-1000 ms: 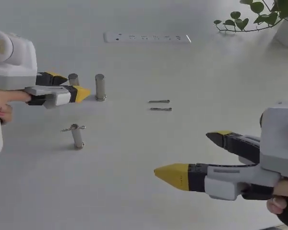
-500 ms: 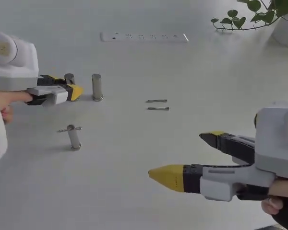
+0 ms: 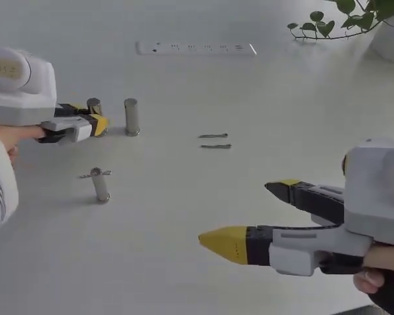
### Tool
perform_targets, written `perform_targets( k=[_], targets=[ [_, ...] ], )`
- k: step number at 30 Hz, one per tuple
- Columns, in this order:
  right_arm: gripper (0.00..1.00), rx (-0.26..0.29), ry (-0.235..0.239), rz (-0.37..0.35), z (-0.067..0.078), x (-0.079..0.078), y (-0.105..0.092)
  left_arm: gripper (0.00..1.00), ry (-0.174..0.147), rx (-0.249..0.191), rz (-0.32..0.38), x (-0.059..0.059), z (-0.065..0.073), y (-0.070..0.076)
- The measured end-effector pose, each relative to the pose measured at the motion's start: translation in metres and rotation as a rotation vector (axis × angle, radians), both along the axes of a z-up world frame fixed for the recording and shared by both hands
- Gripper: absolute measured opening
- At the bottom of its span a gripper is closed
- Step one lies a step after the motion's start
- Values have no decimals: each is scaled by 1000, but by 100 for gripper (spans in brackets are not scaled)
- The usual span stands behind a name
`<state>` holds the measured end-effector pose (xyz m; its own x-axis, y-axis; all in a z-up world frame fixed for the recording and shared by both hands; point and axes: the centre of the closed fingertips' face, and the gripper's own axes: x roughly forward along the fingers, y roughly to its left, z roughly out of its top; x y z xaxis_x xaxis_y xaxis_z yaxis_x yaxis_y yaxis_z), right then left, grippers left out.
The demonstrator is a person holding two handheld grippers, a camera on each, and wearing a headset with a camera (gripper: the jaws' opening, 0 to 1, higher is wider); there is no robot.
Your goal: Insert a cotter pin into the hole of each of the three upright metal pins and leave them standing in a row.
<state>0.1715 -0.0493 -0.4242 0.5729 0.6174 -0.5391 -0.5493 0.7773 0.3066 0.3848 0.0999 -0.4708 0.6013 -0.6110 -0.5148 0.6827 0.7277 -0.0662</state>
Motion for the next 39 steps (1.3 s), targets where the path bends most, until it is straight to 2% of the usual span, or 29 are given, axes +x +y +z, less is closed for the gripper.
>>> perform_targets(
  k=[3,10,15,18,22,25,30,32,37,39],
  targets=[
    [90,1,-2,-1,1,0,0,10,5,14,-5,-2,-2,-1],
    [90,1,-3,-1,1,-1,0,10,-12,9,-5,-3,-2,-2],
    [90,3,-6,-5,2,-1,-1,9,-27,22,6,-3,-1,-1],
    [90,3,-8,-10,2,-1,-3,9,-6,1,41,-3,0,1],
    [90,4,-12,-10,4,-1,-3,9,-2,3,44,-5,3,1],
    [90,7,-21,-13,6,-1,-4,9,-10,-11,34,-8,13,-1],
    [90,11,-34,-17,11,-2,-7,9,-42,-27,13,-16,33,-5],
    [90,8,-41,-20,12,-2,-8,9,-31,-49,-3,-23,40,-8],
    [90,10,-52,-23,16,-3,-11,9,-63,-35,-85,-47,60,-17],
    [90,12,-58,-23,17,-3,-12,9,-111,5,-134,-56,68,-21]
  ],
)
